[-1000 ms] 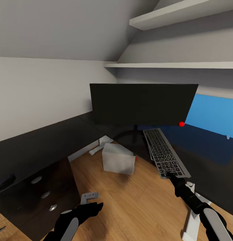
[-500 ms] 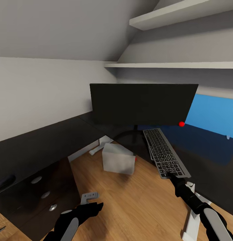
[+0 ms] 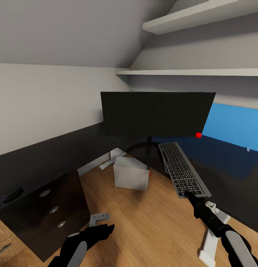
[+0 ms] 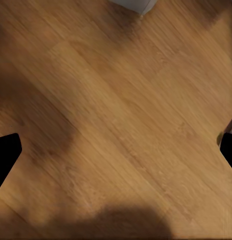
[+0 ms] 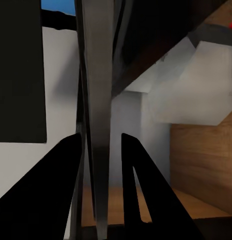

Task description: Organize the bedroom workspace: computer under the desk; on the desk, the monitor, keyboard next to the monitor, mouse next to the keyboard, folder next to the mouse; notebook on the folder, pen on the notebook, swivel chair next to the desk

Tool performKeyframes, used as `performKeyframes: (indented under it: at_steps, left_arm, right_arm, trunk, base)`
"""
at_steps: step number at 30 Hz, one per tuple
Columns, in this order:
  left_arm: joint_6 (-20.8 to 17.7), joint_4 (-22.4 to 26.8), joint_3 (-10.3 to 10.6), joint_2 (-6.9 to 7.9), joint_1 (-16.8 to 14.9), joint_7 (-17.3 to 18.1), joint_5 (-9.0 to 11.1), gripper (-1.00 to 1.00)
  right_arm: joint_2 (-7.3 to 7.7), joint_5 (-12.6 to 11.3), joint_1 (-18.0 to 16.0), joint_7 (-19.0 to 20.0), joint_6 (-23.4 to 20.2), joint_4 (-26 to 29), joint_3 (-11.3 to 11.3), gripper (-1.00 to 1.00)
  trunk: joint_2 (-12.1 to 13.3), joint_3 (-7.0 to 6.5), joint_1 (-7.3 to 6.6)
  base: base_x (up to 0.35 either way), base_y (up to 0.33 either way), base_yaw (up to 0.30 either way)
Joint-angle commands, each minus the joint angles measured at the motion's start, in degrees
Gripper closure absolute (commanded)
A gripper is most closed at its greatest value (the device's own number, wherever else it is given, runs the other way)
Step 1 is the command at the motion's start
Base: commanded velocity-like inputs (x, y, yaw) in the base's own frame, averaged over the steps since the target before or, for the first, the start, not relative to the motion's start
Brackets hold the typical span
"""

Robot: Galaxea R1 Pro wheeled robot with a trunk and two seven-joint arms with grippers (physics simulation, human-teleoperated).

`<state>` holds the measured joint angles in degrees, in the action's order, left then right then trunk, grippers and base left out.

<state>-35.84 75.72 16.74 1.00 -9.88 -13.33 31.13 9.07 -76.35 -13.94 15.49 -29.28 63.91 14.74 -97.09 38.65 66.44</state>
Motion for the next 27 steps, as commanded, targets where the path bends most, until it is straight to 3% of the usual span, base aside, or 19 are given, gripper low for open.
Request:
performKeyframes:
  at_steps: [1,9,16,24,27]
  left_arm:
    - [-0.1,0.1,0.1,0.06,0.0,-0.6,0.6,-1.0]
    - [-0.2,0.1,0.1,0.06,0.0,-0.6,0.6,-1.0]
    - [-0.2,0.1,0.1,0.06,0.0,-0.6,0.6,-1.0]
    - [-0.2,0.0,0.1,0.06,0.0,-0.6,0.6,-1.0]
    - [-0.3,0.0,0.0,0.06,0.0,-0.6,0.6,-1.0]
  right_arm:
    - [-0.01,-0.3,0.0,0.1,-0.4,0.0,0.1,1.0]
    - [-0.07,-0.3,0.0,0.1,-0.4,0.0,0.1,1.0]
    - [-0.1,-0.3,0.0,0.1,-0.4,0.0,0.1,1.0]
    - [-0.02,-0.3,0.0,0.1,-0.4,0.0,0.1,1.0]
    - [-0.01,-0.3,0.0,0.1,-0.4,0.0,0.1,1.0]
  trunk:
    - [0.0,0.05,-0.03]
    - [0.0,0.05,-0.03]
    - [0.0,0.05,-0.03]
    - [3.2,-1.38,-1.78]
    - [3.2,-1.38,-1.78]
  base:
    - [-0.176,0.0,0.0]
    - [-0.191,0.0,0.0]
    - [-0.037,0.0,0.0]
    - [-0.001,0.0,0.0]
    - [0.0,0.0,0.0]
